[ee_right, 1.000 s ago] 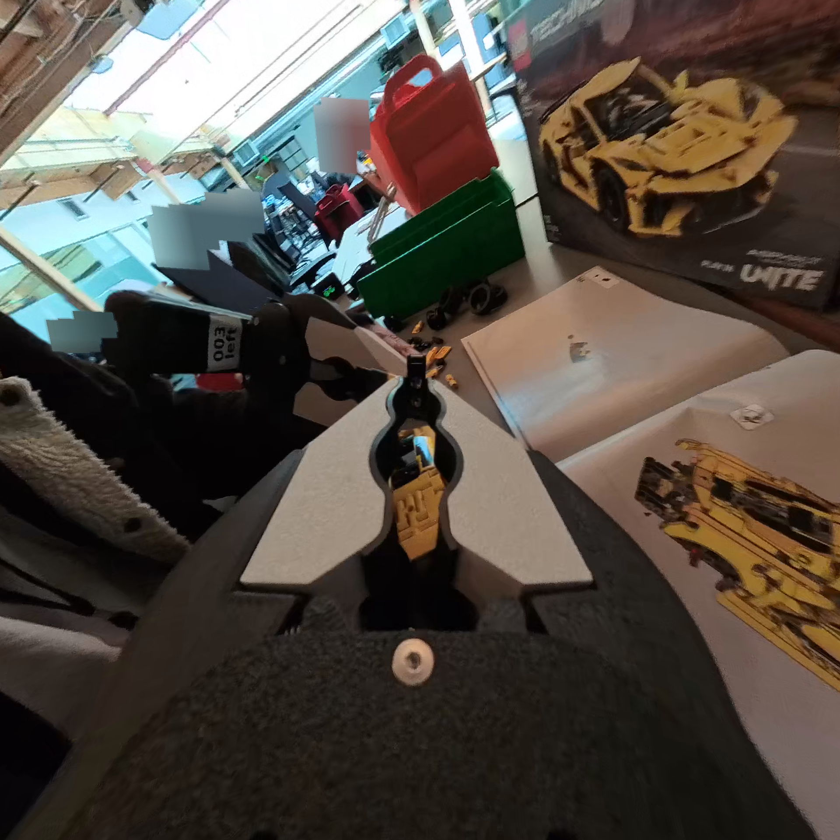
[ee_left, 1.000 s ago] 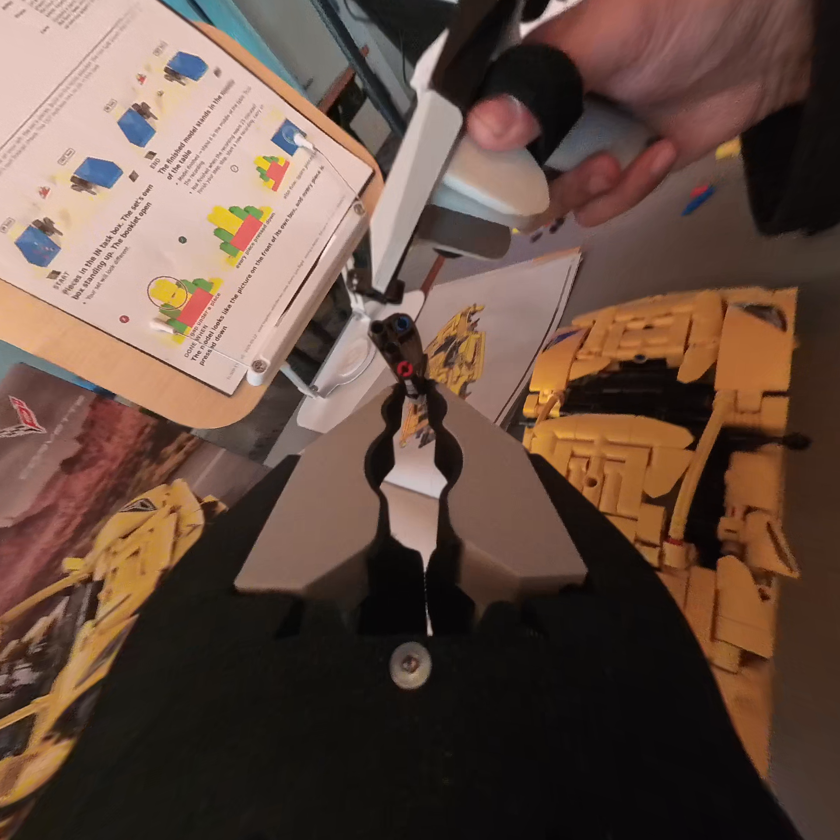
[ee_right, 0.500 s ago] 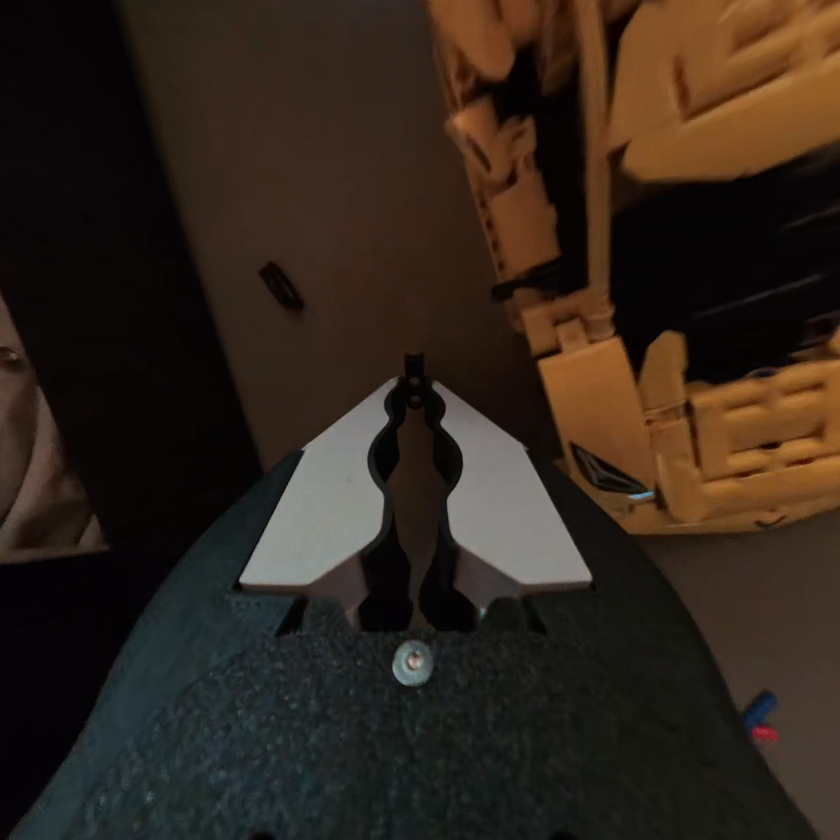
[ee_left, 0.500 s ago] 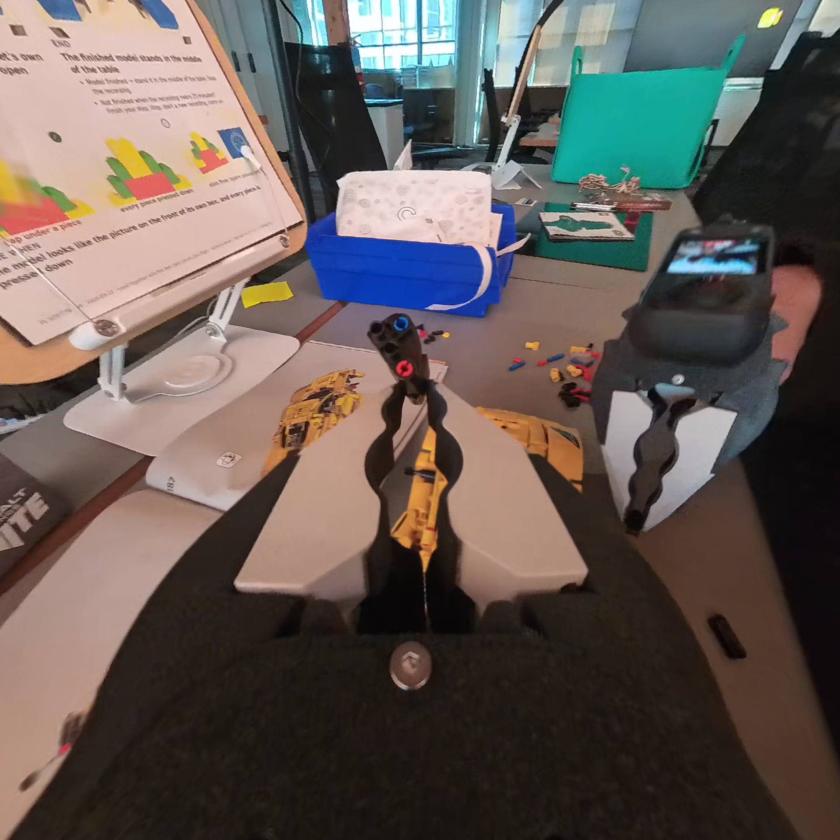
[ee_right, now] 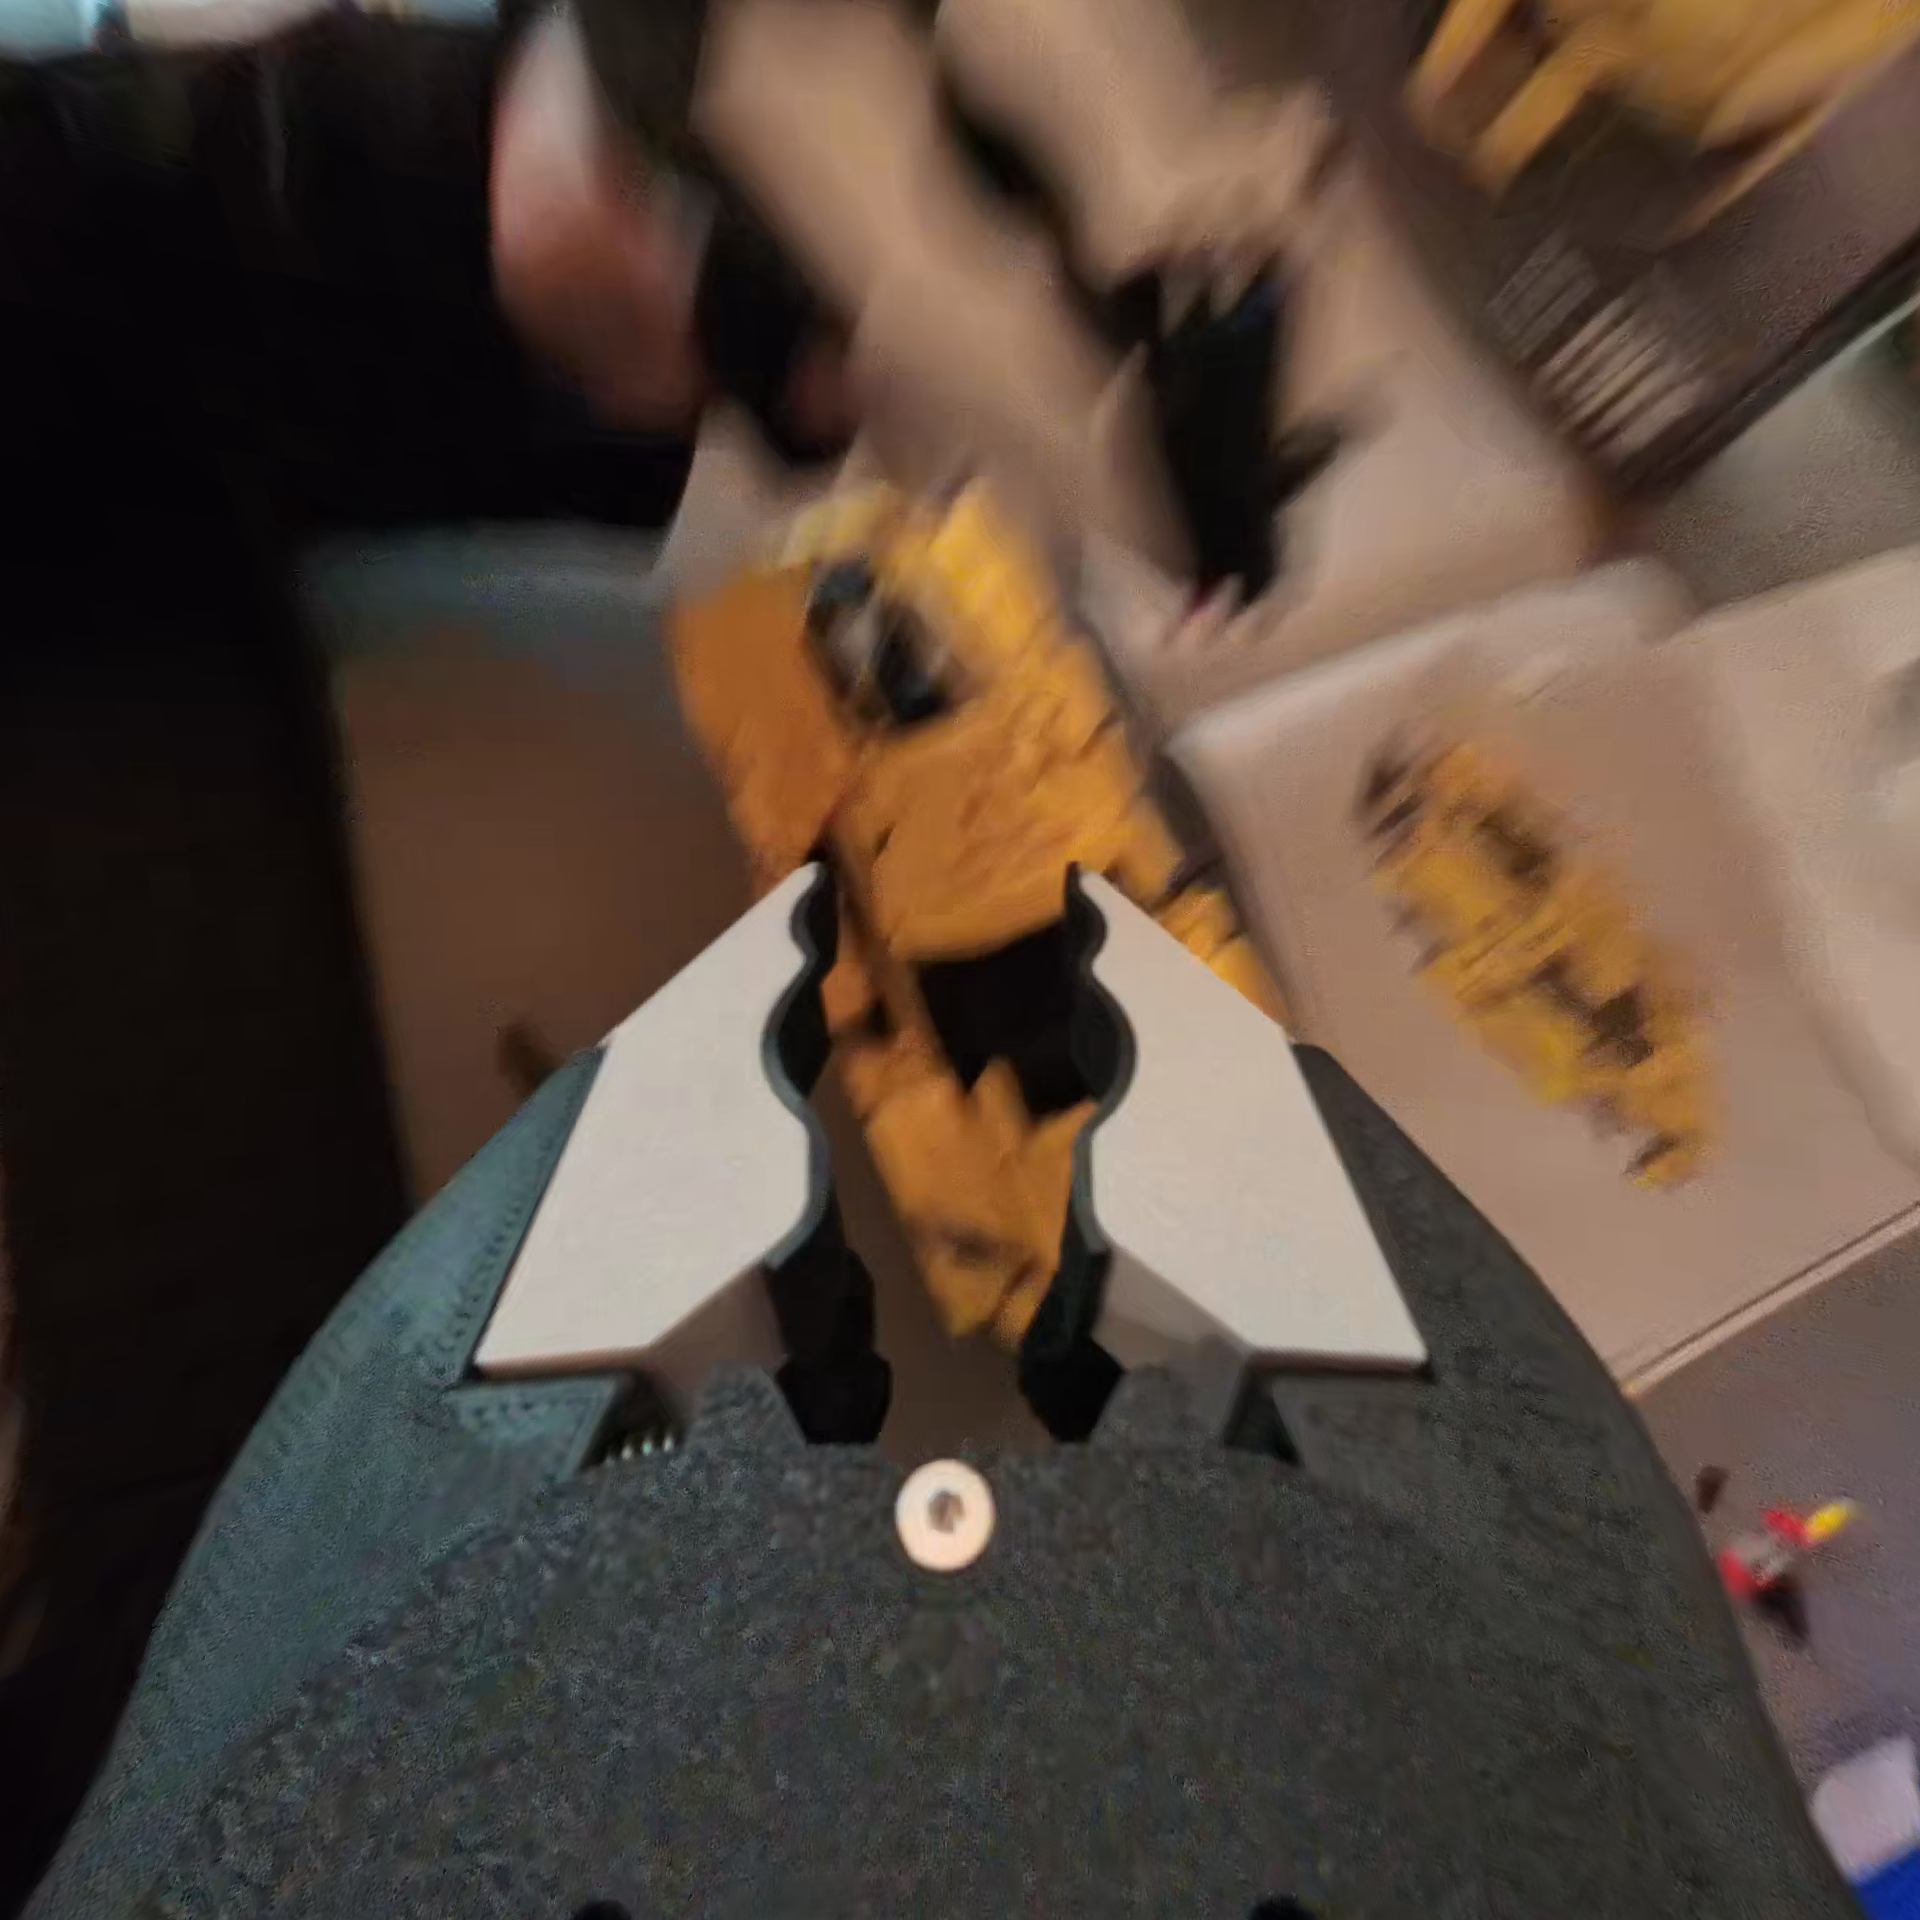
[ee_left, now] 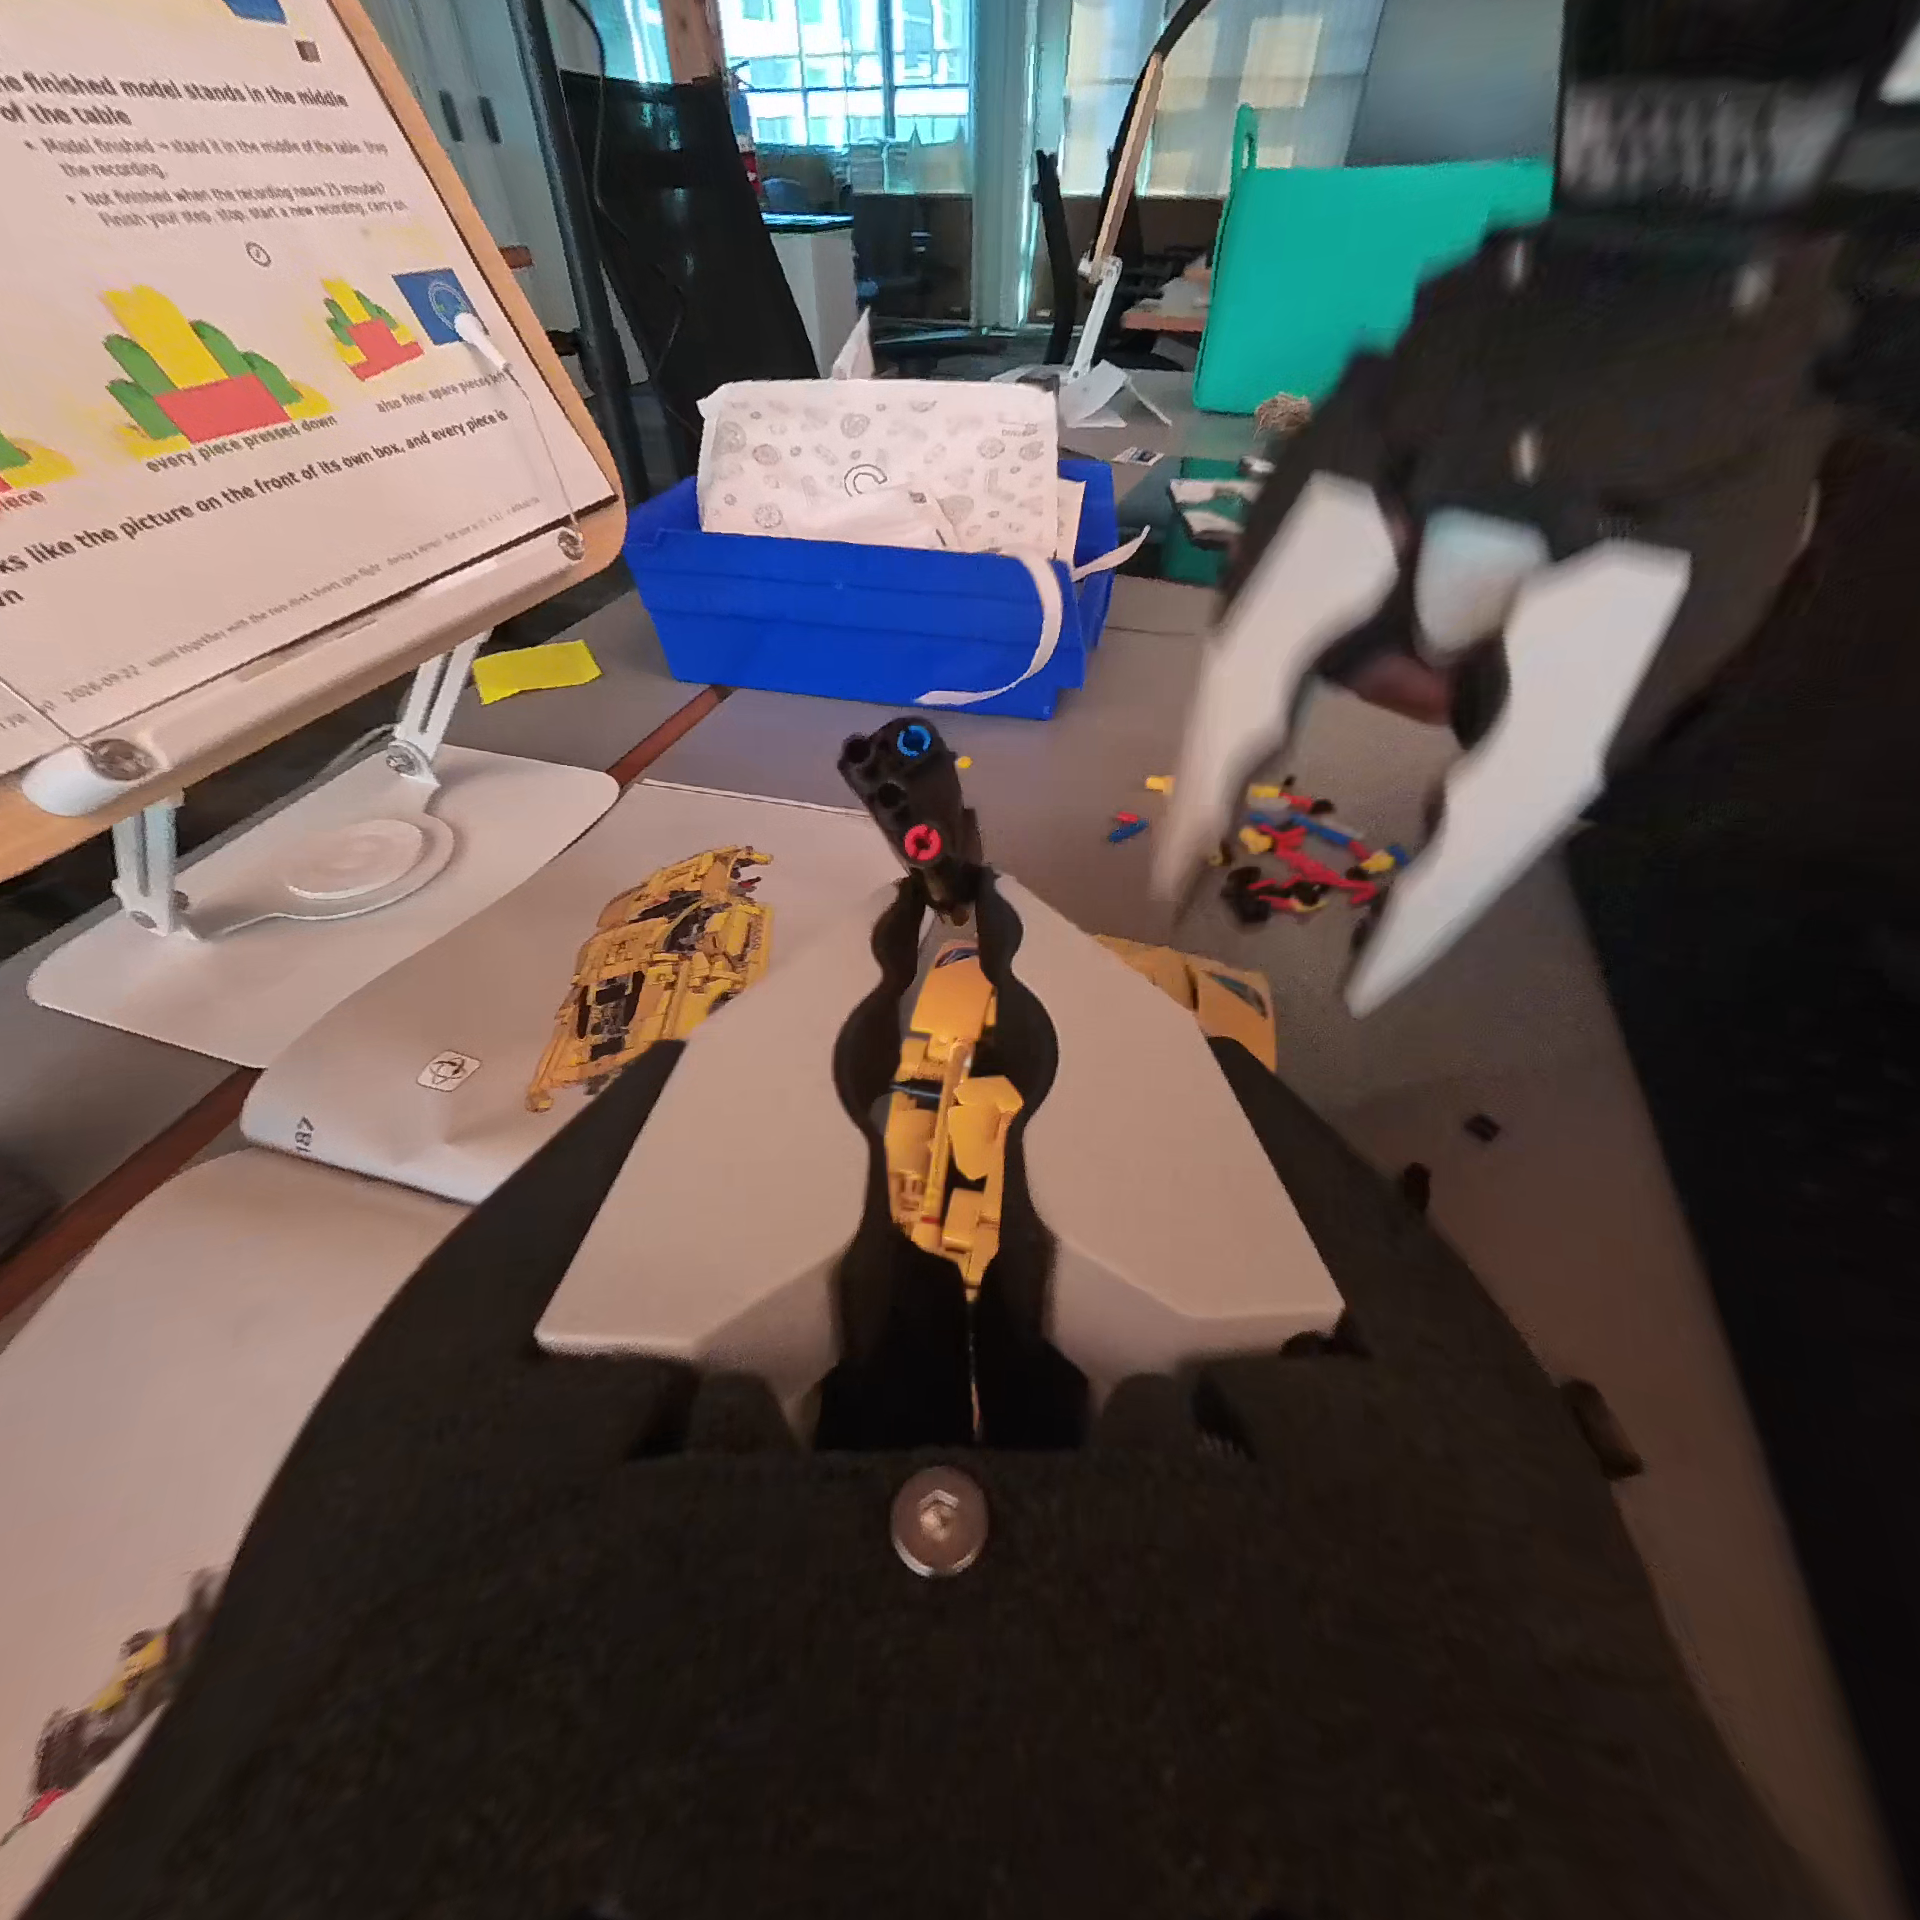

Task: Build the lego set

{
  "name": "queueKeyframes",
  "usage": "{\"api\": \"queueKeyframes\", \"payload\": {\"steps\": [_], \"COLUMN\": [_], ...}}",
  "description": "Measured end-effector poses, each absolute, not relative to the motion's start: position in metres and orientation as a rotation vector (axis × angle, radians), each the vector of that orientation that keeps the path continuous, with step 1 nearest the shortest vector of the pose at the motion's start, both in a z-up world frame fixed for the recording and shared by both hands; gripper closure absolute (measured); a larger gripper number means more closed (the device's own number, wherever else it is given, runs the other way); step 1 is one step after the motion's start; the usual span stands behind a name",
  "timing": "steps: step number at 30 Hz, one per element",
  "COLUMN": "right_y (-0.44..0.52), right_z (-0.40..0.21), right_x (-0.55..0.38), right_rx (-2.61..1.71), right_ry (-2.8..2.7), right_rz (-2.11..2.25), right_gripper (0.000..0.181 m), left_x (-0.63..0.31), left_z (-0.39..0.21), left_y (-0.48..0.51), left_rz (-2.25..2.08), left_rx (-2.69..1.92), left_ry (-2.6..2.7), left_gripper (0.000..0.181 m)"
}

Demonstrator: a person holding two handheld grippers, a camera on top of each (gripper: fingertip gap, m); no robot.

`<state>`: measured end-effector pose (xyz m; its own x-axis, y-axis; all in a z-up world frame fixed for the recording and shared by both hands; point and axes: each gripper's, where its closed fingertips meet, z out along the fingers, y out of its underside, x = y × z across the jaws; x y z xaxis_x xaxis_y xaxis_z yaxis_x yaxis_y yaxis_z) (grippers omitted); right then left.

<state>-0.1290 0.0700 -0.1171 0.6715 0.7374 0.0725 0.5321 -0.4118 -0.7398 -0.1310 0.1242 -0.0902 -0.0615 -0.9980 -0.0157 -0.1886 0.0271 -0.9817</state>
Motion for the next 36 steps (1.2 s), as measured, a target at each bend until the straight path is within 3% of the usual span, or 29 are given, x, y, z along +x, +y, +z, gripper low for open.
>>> {"api": "queueKeyframes", "payload": {"steps": [3, 7, 8, 9, 15, 17, 21, 24, 26, 28, 34, 36], "right_y": [0.12, 0.136, 0.135, 0.128, 0.124, 0.127, 0.132, 0.132, 0.135, 0.133, 0.125, 0.121], "right_z": [-0.058, -0.077, -0.081, -0.08, -0.061, -0.051, -0.052, -0.056, -0.057, -0.056, -0.073, -0.084], "right_x": [-0.127, -0.141, -0.145, -0.151, -0.14, -0.134, -0.134, -0.147, -0.146, -0.143, -0.126, -0.129], "right_rx": [-1.852, -1.837, -1.813, -1.767, -1.588, -1.497, -1.441, -1.46, -1.46, -1.451, -1.536, -1.576], "right_ry": [-0.665, -0.751, -0.786, -0.822, -0.668, -0.526, -0.38, -0.418, -0.401, -0.418, -0.77, -0.911], "right_rz": [0.465, 0.551, 0.574, 0.641, 0.894, 1.014, 1.077, 1.028, 0.984, 0.973, 0.43, 0.169], "right_gripper": [0.132, 0.127, 0.13, 0.148, 0.151, 0.151, 0.15, 0.151, 0.151, 0.151, 0.103, 0.1], "left_x": [-0.13, -0.129, -0.13, -0.13, -0.128, -0.127, -0.126, -0.124, -0.124, -0.123, -0.132, -0.132], "left_z": [-0.094, -0.097, -0.097, -0.097, -0.078, -0.07, -0.064, -0.066, -0.066, -0.067, -0.067, -0.079], "left_y": [0.122, 0.114, 0.11, 0.107, 0.106, 0.111, 0.118, 0.118, 0.117, 0.116, 0.109, 0.107], "left_rz": [-1.047, -1.018, -1.017, -1.011, -1.133, -1.188, -1.295, -1.305, -1.272, -1.269, -1.628, -1.675], "left_rx": [-1.286, -1.25, -1.234, -1.224, -1.187, -1.186, -1.226, -1.243, -1.234, -1.264, -1.403, -1.498], "left_ry": [1.446, 1.51, 1.53, 1.548, 1.415, 1.318, 1.198, 1.174, 1.174, 1.197, 1.23, 1.278], "left_gripper": [0.171, 0.171, 0.171, 0.171, 0.171, 0.157, 0.145, 0.148, 0.165, 0.165, 0.166, 0.165]}}
